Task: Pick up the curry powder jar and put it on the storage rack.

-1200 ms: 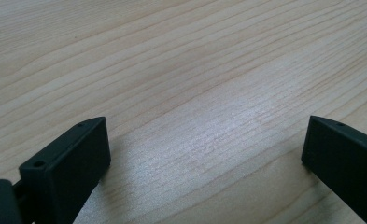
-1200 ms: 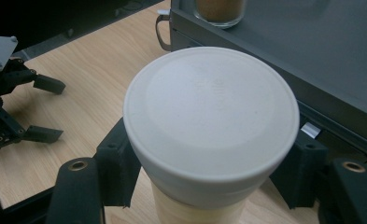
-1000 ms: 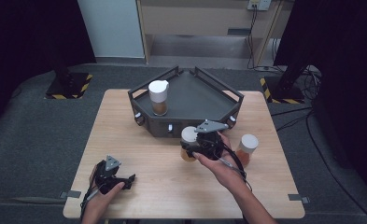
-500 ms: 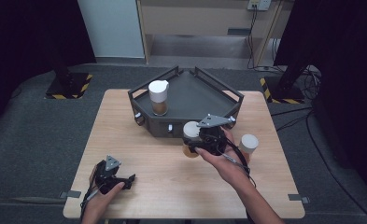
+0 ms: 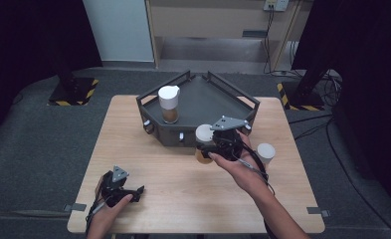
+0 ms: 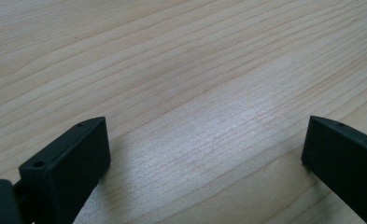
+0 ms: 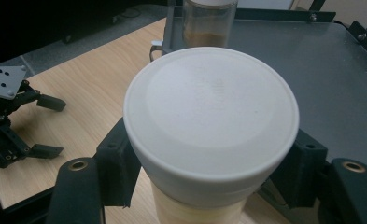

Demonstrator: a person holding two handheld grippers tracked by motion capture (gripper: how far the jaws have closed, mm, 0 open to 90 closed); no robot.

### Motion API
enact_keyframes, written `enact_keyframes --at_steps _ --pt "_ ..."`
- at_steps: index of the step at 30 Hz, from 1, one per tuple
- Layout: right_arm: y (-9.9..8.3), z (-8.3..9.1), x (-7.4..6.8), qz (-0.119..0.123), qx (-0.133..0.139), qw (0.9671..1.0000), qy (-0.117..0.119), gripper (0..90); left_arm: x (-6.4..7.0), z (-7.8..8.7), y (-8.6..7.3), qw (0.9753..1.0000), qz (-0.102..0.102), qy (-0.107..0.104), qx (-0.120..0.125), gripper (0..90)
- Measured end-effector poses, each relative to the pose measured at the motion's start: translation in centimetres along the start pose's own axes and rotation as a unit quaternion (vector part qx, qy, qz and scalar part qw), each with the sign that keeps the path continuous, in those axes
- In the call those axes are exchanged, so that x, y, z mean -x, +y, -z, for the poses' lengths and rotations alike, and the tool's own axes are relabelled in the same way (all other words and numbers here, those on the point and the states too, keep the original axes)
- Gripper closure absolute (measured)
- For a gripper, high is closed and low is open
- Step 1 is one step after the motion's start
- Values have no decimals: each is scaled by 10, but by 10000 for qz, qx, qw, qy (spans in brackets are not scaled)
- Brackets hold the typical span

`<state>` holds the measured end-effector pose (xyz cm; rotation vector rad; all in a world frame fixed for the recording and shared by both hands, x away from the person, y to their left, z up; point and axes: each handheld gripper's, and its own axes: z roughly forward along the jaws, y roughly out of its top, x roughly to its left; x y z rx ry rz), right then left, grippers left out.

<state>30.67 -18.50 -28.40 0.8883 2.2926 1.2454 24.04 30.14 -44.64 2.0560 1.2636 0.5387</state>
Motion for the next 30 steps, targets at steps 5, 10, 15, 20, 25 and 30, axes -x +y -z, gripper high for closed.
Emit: enact_keyframes --at_steps 5,10,15,20,25,30 --pt "5 2 2 34 -3 10000 -11 341 0 0 0 10000 0 0 0 0" --pt "10 5 3 39 30 10000 -29 341 0 0 0 10000 1 0 0 0" --pt "14 7 4 63 37 10000 -36 341 0 0 0 10000 0 0 0 0" --pt "18 7 7 56 22 10000 -41 341 0 0 0 10000 2 0 1 0" --pt "22 7 8 -2 0 10000 -85 341 0 0 0 10000 1 -1 -1 0" --pt "25 6 9 -5 33 10000 -69 341 0 0 0 10000 0 -1 -1 0"
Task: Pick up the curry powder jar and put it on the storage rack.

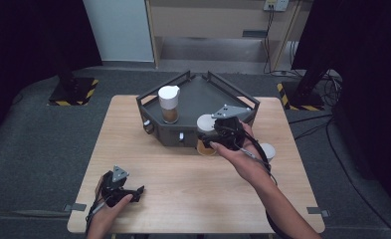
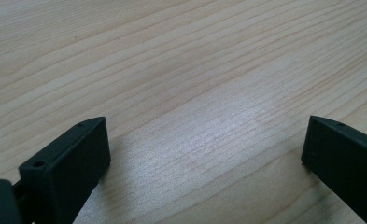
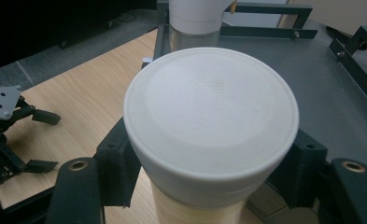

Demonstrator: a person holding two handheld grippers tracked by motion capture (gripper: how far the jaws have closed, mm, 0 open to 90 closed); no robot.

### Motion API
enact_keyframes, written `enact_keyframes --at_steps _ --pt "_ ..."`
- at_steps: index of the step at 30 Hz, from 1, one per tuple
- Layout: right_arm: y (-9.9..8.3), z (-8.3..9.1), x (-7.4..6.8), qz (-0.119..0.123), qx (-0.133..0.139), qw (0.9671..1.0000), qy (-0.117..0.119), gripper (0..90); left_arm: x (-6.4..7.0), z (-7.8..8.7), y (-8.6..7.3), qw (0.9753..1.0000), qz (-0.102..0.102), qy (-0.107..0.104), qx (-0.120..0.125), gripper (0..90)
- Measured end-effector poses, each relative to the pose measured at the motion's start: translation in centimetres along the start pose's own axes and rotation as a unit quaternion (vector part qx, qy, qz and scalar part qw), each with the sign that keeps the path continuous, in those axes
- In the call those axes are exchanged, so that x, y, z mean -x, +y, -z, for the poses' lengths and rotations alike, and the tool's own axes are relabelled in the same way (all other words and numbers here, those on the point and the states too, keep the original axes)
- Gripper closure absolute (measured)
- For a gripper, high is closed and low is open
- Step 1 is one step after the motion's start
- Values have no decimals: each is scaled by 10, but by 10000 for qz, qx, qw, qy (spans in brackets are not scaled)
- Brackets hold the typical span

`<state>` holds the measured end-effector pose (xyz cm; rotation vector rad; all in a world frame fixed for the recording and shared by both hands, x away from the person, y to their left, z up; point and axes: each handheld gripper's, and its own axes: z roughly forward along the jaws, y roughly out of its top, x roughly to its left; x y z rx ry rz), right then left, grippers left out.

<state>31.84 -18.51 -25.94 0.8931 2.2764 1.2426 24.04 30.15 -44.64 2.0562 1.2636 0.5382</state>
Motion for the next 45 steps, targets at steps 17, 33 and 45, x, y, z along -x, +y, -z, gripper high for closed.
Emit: enact_keyframes --at_steps 17,33,45 --pt "15 -1 3 9 62 10000 -39 341 0 0 0 10000 1 1 1 0" --pt "29 -10 9 -28 76 9999 -72 341 0 0 0 10000 2 3 3 0" --pt "41 -12 14 -1 132 9998 -145 341 0 0 0 10000 -4 3 -2 0"
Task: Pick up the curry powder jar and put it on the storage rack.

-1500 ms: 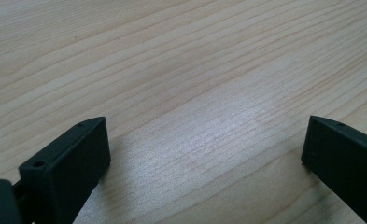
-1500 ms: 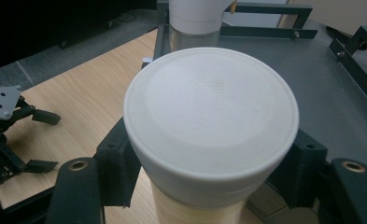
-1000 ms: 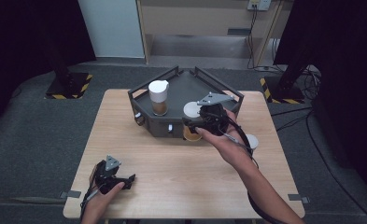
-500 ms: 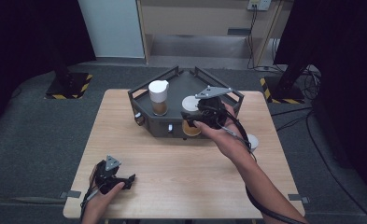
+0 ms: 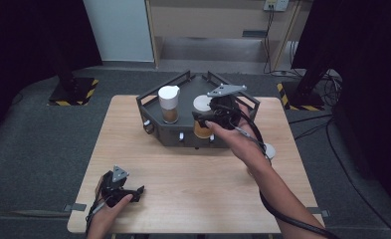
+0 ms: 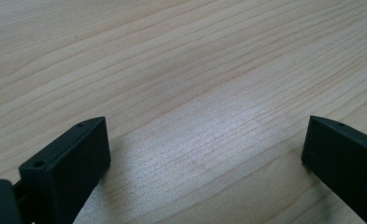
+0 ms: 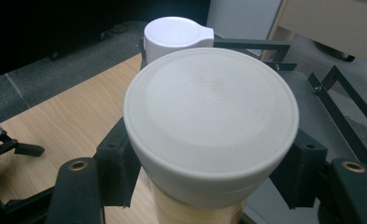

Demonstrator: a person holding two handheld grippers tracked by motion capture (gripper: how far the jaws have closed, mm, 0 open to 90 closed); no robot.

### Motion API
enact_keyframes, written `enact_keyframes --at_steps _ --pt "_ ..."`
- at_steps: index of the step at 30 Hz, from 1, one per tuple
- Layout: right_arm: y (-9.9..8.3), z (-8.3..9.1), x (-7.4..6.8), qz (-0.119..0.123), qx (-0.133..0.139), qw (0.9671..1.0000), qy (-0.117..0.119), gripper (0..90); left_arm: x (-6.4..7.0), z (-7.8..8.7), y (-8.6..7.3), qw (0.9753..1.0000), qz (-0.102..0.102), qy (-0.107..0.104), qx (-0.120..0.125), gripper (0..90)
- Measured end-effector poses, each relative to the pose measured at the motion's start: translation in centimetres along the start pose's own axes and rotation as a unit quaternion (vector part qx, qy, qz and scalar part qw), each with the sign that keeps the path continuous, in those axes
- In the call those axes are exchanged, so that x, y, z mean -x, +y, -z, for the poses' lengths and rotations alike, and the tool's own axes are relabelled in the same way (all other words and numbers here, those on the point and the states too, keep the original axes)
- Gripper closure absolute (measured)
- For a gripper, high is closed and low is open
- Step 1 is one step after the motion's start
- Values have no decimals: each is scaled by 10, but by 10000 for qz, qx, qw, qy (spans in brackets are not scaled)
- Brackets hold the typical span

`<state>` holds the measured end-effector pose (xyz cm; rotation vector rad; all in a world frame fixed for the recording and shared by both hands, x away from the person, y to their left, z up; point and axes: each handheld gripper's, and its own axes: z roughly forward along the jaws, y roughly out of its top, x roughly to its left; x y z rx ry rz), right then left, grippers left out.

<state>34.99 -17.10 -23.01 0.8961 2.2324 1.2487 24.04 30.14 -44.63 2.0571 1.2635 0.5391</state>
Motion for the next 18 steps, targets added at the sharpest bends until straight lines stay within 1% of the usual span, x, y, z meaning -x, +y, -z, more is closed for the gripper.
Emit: enact_keyframes --at_steps 6,8,18 --pt "4 -3 3 -50 -1 10000 -6 341 0 0 0 10000 -1 -2 -1 0" --pt "5 -5 4 -22 -3 10000 -23 341 0 0 0 10000 -1 -2 -1 0" --pt "10 -13 8 -64 -30 10000 -47 341 0 0 0 10000 -2 -4 -1 0"
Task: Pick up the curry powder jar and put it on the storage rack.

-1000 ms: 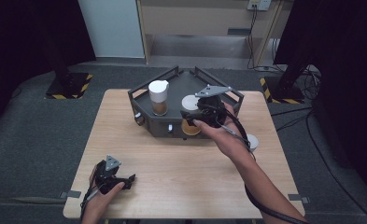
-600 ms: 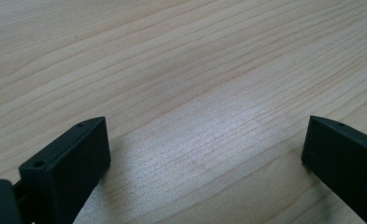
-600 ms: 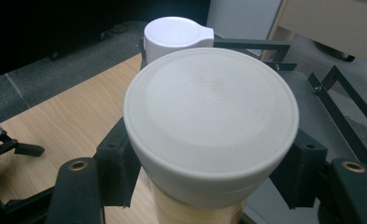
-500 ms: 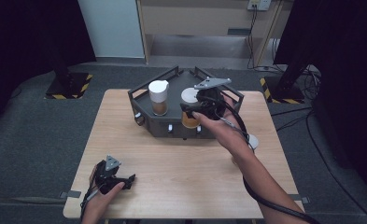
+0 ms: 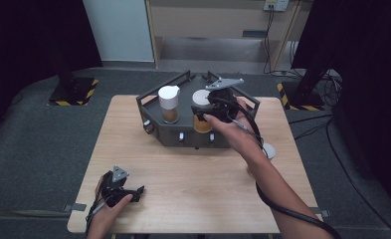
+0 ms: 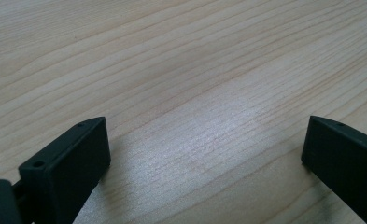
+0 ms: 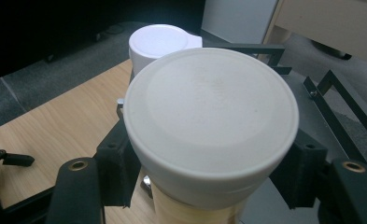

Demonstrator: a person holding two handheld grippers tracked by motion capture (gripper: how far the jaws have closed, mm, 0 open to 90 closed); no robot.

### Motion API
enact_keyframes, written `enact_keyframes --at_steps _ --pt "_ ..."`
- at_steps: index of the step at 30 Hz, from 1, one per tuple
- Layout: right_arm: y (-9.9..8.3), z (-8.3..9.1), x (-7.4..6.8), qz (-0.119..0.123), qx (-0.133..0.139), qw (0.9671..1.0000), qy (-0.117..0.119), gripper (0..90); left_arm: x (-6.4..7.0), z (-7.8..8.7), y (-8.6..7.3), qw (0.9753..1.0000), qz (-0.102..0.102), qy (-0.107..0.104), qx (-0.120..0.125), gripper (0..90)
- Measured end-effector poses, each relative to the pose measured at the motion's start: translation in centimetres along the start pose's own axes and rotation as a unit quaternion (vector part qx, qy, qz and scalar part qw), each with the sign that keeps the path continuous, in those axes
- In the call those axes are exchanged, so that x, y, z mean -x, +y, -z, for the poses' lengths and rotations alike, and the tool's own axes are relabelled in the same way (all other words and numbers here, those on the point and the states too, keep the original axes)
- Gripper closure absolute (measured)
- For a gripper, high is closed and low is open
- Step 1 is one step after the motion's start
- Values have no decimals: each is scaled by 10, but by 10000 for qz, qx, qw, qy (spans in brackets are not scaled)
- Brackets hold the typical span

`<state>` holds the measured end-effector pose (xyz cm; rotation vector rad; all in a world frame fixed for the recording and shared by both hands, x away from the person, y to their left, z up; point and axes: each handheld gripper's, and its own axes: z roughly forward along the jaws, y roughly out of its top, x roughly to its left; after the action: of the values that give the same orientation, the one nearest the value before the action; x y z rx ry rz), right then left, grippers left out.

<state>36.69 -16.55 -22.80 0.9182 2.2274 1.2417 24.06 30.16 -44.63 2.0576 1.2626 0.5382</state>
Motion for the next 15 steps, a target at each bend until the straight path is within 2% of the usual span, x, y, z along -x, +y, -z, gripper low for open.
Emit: enact_keyframes --at_steps 15 --pt "2 -10 10 -113 -20 9999 -48 341 0 0 0 10000 4 -6 -1 0"
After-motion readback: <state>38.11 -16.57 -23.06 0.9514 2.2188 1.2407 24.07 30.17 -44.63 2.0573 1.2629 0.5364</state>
